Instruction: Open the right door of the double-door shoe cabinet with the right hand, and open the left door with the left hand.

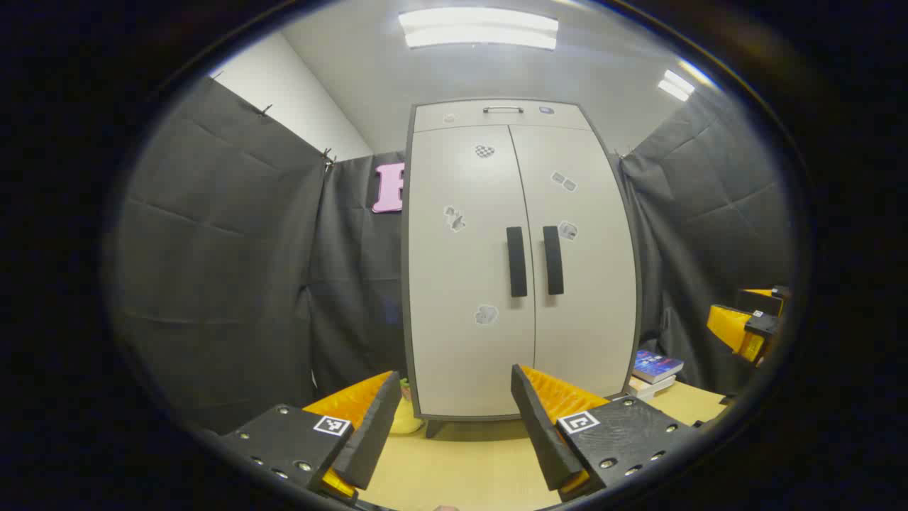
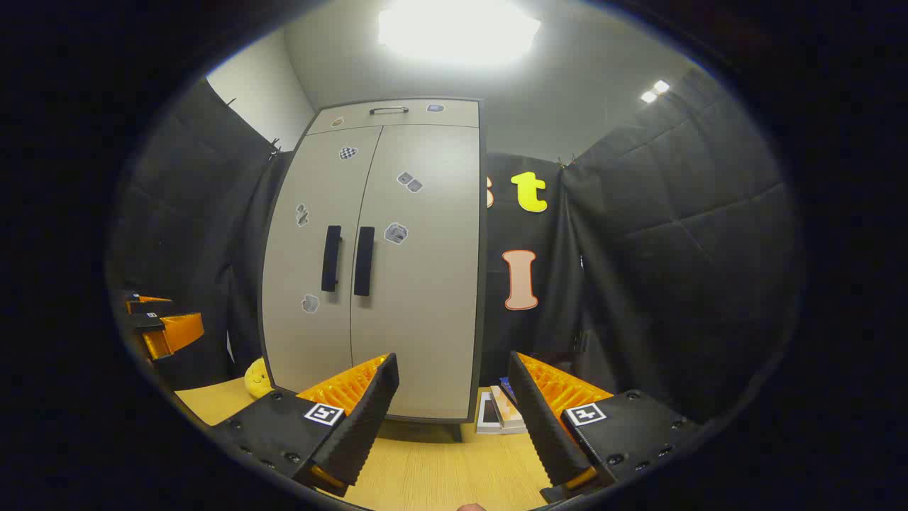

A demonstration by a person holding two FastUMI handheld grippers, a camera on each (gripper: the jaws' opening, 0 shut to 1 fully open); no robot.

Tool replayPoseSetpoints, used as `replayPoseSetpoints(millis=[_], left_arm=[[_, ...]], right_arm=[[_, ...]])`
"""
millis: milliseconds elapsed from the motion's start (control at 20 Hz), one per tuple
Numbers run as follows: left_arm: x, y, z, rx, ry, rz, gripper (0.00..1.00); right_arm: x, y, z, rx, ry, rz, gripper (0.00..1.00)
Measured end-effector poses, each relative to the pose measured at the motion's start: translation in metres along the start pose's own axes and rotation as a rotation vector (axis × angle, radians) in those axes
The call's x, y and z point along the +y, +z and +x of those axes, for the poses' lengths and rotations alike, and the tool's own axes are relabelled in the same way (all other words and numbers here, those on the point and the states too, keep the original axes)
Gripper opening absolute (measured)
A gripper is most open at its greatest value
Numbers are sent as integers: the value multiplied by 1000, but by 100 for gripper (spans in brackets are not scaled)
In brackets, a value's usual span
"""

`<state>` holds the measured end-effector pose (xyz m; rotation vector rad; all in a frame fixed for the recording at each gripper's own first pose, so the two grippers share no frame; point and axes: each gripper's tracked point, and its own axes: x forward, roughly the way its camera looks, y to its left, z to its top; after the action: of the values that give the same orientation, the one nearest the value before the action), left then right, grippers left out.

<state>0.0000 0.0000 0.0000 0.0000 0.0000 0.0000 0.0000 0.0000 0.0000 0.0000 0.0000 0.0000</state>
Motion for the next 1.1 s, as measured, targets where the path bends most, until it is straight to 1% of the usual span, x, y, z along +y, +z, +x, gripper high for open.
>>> replayPoseSetpoints(millis=[200,600,800,1100], left_arm=[[1,0,0,2,13,-14,90],[3,2,0,-6,31,-3,90],[4,2,1,-15,36,3,90],[5,1,2,-12,52,2,90]], right_arm=[[3,3,3,-12,8,2,98],[10,4,8,-13,17,13,97],[9,7,10,-19,3,7,98],[26,22,29,-23,44,25,98]])
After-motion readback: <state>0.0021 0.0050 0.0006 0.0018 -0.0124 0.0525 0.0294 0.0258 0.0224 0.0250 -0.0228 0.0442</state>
